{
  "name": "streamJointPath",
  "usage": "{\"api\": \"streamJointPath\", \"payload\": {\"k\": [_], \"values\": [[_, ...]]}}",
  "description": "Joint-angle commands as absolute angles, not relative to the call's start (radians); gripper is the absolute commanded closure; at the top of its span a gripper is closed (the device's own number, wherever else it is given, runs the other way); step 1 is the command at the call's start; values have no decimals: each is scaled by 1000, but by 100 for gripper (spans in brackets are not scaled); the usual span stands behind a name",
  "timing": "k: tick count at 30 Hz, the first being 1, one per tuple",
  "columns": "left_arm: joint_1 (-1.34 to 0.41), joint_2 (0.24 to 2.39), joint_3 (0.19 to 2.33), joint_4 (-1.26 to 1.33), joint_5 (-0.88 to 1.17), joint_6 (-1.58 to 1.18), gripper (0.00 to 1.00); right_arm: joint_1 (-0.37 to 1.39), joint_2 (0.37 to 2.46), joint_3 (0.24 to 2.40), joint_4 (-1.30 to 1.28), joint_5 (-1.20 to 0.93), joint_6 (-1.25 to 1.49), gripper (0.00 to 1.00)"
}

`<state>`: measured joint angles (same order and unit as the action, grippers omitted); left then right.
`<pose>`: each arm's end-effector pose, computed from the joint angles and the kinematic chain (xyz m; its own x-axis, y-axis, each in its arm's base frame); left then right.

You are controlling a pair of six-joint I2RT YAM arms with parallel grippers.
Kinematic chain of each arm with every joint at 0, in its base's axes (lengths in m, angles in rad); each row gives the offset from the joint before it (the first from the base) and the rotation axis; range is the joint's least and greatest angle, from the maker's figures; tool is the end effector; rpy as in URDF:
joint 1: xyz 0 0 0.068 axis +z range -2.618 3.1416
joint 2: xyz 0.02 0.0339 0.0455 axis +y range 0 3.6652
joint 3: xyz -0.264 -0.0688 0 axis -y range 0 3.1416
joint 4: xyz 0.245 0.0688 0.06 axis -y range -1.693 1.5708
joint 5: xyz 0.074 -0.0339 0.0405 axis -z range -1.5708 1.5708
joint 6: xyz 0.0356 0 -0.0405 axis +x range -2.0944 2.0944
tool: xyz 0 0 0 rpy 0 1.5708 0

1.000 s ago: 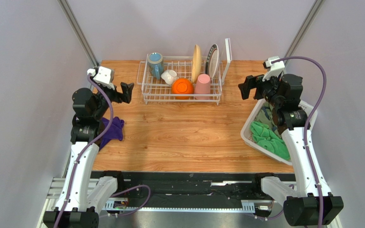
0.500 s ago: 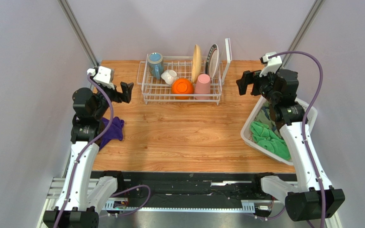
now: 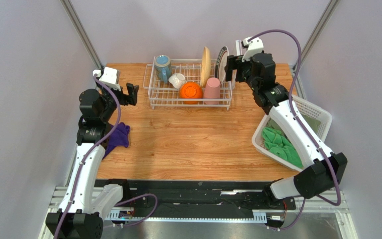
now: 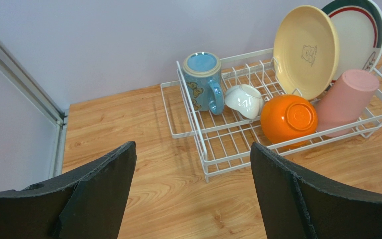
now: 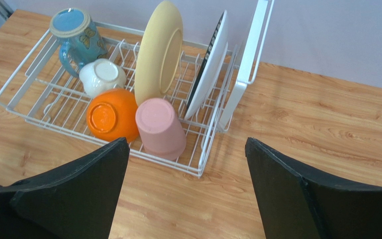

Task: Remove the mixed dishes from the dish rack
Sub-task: Pick up the plate from the dish rack.

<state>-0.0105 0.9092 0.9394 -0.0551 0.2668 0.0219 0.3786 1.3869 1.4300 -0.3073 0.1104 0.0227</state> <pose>0.2091 -0.0116 0.3865 -0.0189 0.0213 -0.9996 0.2742 0.9616 0.0153 0.2983 0.1144 0.4150 -0.2487 -0.0746 -0.9657 -0.2630 0.9648 -0.0069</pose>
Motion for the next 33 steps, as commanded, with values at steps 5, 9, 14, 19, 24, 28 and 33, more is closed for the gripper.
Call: {"api": "streamJointPath", "payload": {"k": [5,9,14,19,24,28,33], "values": [[-6,902,923,-5,222,20,8,426,1568,1609,-190,227,48,17],[-6,904,920,-5,215,26,8,433,1664,1690,-186,245,46,20],[-6,907,913,-5,196,37,8,437,1787,1775,-160,314,31,25],[-6,907,908,23,198,38,8,440,1877,1833,-149,403,3,29],[-6,908,900,32,196,41,8,446,1954,1894,-153,475,-43,30],[-6,908,899,37,187,40,8,446,2008,1914,-127,523,-66,30],[-6,910,893,44,195,40,8,446,2063,1948,-130,572,-80,31]]}}
